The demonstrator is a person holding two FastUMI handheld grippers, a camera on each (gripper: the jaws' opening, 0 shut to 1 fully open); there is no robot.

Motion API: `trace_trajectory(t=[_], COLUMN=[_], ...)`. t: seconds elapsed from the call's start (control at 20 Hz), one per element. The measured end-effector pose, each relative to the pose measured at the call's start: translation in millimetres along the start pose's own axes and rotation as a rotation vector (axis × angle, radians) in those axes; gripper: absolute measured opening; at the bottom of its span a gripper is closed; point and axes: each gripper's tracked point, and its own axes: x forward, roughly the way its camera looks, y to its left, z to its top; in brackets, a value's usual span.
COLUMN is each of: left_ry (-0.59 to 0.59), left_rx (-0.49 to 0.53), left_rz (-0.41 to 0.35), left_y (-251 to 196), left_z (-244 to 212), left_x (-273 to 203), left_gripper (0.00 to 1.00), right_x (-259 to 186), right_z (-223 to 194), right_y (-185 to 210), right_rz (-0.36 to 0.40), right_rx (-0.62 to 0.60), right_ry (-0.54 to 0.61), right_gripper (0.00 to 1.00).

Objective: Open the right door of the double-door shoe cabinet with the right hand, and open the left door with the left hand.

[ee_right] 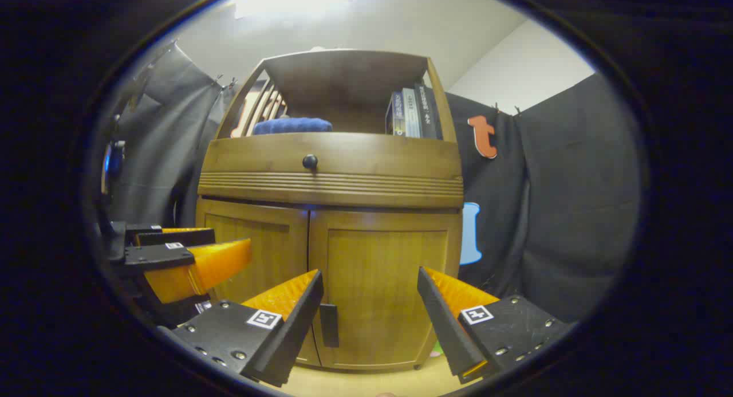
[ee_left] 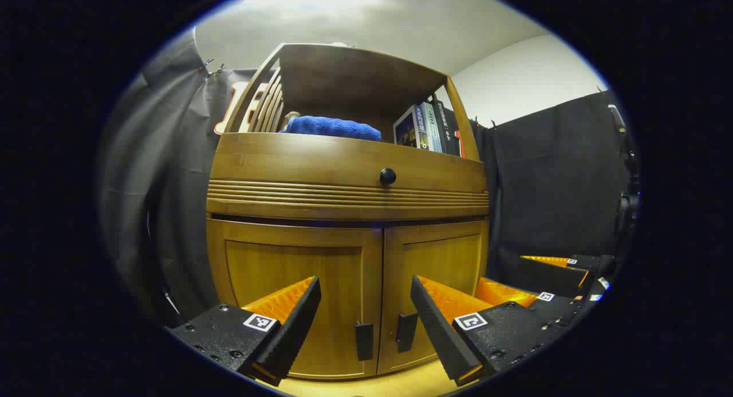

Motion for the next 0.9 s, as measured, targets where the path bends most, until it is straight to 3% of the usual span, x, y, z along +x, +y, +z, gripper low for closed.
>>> trace_trajectory(t=[0.05, 0.1, 0.85, 0.9], left_ry=[0.0, 0.001, 0.047, 0.048], left_rx=[0.004, 0.007, 0.025, 0.024], left_rz=[0.005, 0.011, 0.117, 0.122], left_y=[4.7, 9.3, 71.1, 73.2], left_z=[-0.7, -2.5, -28.6, -29.9], left_x=[-0.1, -0.1, 5.9, 6.9], left_gripper=[0.96, 0.96, 0.97, 0.97], right_x=[5.6, 10.6, 72.0, 73.3], right_z=[-6.7, -13.7, -81.2, -86.8], right_y=[2.8, 6.4, 30.7, 31.6], right_rz=[0.005, 0.009, 0.03, 0.036], right_rx=[0.006, 0.013, 0.003, 0.004], right_ry=[0.015, 0.027, 0.157, 0.168], right_gripper=[0.93, 0.98, 0.98, 0.94])
